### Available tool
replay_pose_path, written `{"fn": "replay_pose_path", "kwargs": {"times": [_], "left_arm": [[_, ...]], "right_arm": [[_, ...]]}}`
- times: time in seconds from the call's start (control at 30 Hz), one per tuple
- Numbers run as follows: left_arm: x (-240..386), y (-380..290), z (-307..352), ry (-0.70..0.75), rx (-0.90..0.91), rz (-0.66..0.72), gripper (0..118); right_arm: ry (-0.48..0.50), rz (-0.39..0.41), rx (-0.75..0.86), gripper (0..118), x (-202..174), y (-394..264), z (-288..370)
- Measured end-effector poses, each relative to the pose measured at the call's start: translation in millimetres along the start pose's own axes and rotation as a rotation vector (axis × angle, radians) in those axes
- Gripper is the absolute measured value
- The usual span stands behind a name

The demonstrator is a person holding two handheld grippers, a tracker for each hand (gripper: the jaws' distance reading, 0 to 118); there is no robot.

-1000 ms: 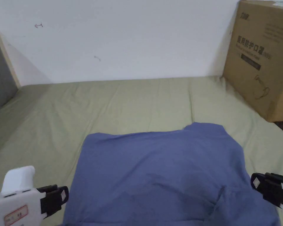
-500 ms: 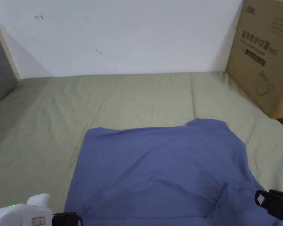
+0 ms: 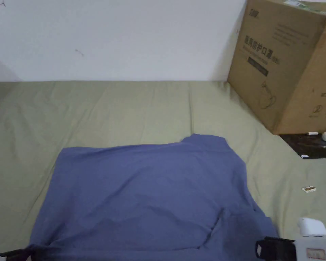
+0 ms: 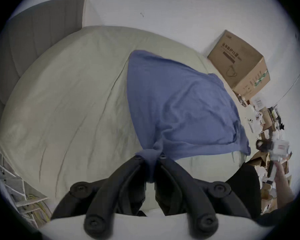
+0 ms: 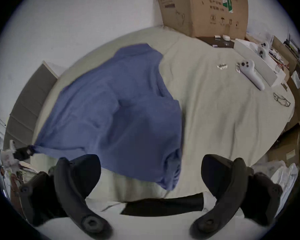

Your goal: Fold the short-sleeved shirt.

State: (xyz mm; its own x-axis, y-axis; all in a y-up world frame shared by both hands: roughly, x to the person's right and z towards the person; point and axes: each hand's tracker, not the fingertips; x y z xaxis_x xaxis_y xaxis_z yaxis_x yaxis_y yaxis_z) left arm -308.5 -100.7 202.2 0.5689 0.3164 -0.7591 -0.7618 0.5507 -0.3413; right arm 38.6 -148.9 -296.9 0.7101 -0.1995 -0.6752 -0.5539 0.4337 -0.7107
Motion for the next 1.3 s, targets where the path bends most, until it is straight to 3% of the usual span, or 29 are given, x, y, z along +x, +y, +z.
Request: {"fn": "replay_pose_path", "kwargs": {"times": [0.13,0.17,0.23,0.27,0.3,0.33,0.37,0.47,0.63,0.8,1.0,1.17,1.2,1.23,1.3], "left_arm": [[9,0,5,0.004,-0.004,-0.008,8],[10,-1,5,0.010,-0.007,-0.010,8],[9,-3,4,0.019,-0.020,-0.007,8],[9,-1,5,0.019,-0.023,-0.002,8],[9,-2,5,0.016,-0.027,0.001,8],[8,-3,5,0.011,-0.028,0.002,8],[9,-4,4,0.006,-0.033,0.003,8],[11,-2,1,0.019,-0.040,-0.017,8],[10,14,0,0.002,-0.026,0.008,8],[0,66,-21,-0.027,0.004,0.050,8],[-11,137,-93,0.012,-0.042,0.030,8],[-12,152,-133,0.006,-0.092,0.057,10],[-17,152,-140,0.022,-0.087,0.057,16],[-19,151,-142,0.049,-0.077,0.051,36],[-21,147,-139,0.058,-0.076,0.061,79]], "right_arm": [[-0.037,0.053,-0.166,113,4,-2,-35],[-0.020,0.063,-0.189,106,4,-2,-39],[-0.081,0.152,-0.166,71,0,0,-33],[-0.038,0.177,-0.159,65,-1,2,-28],[-0.040,0.187,-0.148,51,-5,0,-22],[-0.099,0.208,-0.126,28,-5,-1,-16],[-0.084,0.194,-0.120,15,-2,-1,-13],[0.022,0.107,-0.100,8,7,-1,-3],[0.038,0.114,-0.019,8,-6,16,19],[0.073,0.076,0.035,8,-21,79,24],[0.052,0.119,0.028,8,-42,174,-45],[-0.040,0.136,-0.038,9,-56,198,-108],[-0.070,0.147,-0.025,12,-59,197,-112],[-0.097,0.154,-0.002,24,-60,196,-116],[-0.115,0.124,0.067,64,-59,188,-111]]}}
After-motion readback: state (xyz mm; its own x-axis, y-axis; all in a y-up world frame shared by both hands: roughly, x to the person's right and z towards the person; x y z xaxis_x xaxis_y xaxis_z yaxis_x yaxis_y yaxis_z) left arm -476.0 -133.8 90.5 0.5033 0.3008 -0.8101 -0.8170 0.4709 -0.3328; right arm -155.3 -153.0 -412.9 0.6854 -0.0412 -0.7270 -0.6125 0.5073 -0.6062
